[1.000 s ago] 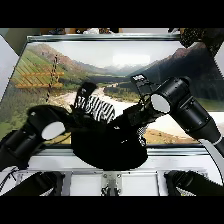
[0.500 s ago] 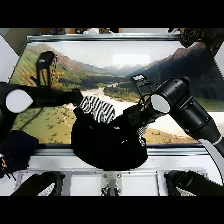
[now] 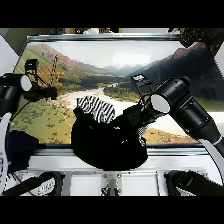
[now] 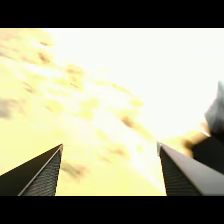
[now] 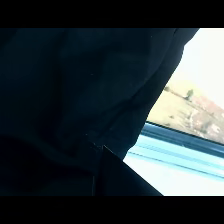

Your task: Fold the clothes and pants, and hang the long-sleeved shirts on hangers.

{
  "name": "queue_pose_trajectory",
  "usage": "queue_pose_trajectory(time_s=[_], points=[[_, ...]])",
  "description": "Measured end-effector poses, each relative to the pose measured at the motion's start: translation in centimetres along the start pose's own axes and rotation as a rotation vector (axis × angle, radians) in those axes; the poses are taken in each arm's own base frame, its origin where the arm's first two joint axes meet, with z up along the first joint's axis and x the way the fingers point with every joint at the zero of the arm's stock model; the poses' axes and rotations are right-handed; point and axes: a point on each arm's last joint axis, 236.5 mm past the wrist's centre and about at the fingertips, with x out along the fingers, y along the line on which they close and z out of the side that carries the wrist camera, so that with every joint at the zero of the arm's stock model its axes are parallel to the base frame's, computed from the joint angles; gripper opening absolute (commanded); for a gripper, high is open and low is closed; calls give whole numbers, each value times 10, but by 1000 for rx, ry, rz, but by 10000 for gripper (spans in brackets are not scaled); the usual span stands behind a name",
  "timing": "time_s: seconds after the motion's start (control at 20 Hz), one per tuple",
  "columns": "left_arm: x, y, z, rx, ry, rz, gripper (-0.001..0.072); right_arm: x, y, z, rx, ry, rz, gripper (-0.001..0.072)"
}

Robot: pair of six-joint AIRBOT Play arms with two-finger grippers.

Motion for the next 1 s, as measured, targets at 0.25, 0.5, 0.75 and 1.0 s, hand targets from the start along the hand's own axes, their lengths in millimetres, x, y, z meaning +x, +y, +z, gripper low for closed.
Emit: queue_pose_trajectory(time_s=[0.25,0.5,0.75,1.0], points=[[75,32,36,105,-24,143,628,0,0,0,0,0,0,15],[137,48,71,159,-22,202,628,1,0,0,0,2,-1,15],[180,53,92,184,-22,224,628,2,0,0,0,6,-2,15],[206,58,89,191,6,234,628,2,0,0,0,7,-2,16]])
